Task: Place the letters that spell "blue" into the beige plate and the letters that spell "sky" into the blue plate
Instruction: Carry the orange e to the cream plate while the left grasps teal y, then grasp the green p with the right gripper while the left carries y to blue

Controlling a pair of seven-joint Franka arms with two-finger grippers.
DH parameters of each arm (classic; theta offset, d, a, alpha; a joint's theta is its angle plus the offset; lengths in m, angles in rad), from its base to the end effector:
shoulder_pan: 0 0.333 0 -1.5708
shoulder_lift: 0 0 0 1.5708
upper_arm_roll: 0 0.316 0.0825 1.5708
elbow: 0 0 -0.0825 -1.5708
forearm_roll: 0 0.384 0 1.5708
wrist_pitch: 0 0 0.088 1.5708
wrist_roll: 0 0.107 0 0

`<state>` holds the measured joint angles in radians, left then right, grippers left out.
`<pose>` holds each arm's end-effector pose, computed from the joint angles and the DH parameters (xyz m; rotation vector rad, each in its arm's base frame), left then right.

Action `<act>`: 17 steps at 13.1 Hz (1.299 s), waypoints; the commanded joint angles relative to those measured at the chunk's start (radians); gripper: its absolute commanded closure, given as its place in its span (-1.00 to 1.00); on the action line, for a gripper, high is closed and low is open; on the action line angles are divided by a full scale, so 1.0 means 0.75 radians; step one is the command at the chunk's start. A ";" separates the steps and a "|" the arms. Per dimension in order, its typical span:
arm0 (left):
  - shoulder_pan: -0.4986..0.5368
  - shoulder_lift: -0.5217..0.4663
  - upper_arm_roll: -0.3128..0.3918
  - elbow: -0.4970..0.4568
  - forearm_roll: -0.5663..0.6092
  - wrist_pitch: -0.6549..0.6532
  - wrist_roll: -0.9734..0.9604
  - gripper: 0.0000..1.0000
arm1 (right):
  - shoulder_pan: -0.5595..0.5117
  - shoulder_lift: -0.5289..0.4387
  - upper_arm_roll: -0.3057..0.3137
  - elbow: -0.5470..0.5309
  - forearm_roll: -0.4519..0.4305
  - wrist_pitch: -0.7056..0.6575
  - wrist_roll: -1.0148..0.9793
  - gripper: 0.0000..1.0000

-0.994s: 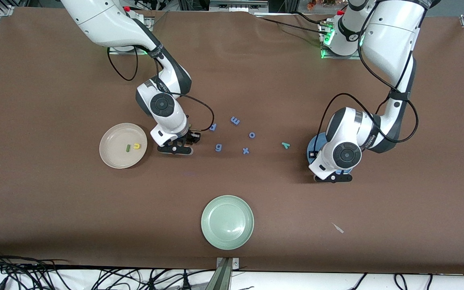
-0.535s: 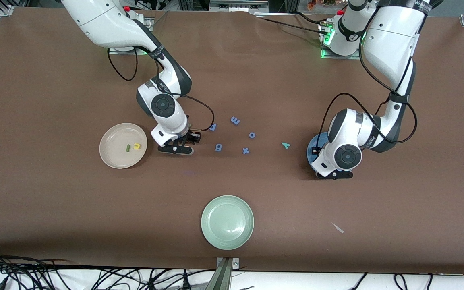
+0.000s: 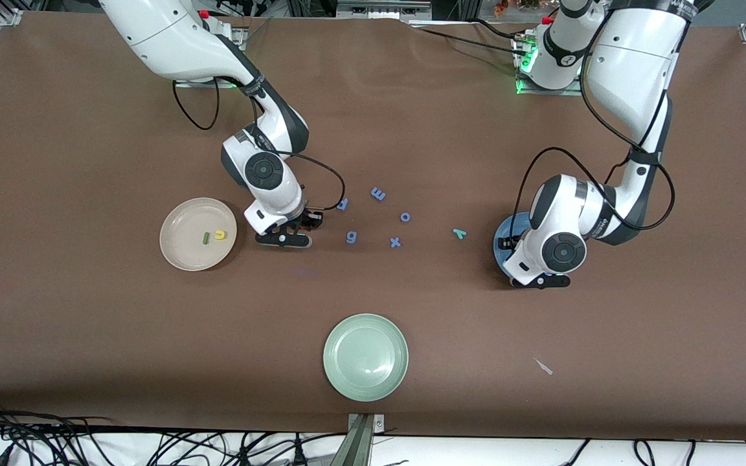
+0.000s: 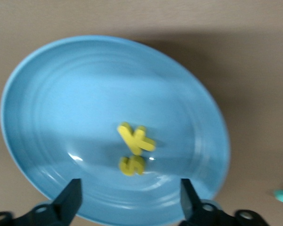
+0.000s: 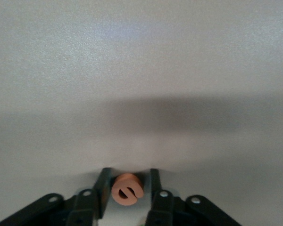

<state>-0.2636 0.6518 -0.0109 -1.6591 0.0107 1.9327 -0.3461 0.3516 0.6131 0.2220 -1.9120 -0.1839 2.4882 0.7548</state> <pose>0.6152 -0.1719 0.2042 -2.9742 -0.0995 0.5412 0.5268 0.3358 0.1768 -3.1354 0.1129 0.0356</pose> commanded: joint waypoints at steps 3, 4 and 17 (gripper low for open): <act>-0.011 -0.067 -0.090 0.016 -0.094 -0.014 -0.353 -1.00 | -0.005 -0.040 0.001 -0.005 -0.033 -0.006 -0.012 0.89; -0.023 -0.067 -0.108 0.007 -0.094 0.024 -0.498 -1.00 | -0.007 -0.060 -0.020 0.005 -0.031 -0.053 -0.067 0.89; -0.066 -0.063 -0.221 -0.340 -0.076 0.698 -1.144 -0.10 | -0.035 -0.202 -0.329 -0.048 -0.010 -0.286 -0.824 -0.41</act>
<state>-0.3188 0.6304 -0.1706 -1.8904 -0.0430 2.4564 -1.1928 0.3272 0.4801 -0.0257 -1.9285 -0.1950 2.2675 0.1498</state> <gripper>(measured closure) 0.291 0.678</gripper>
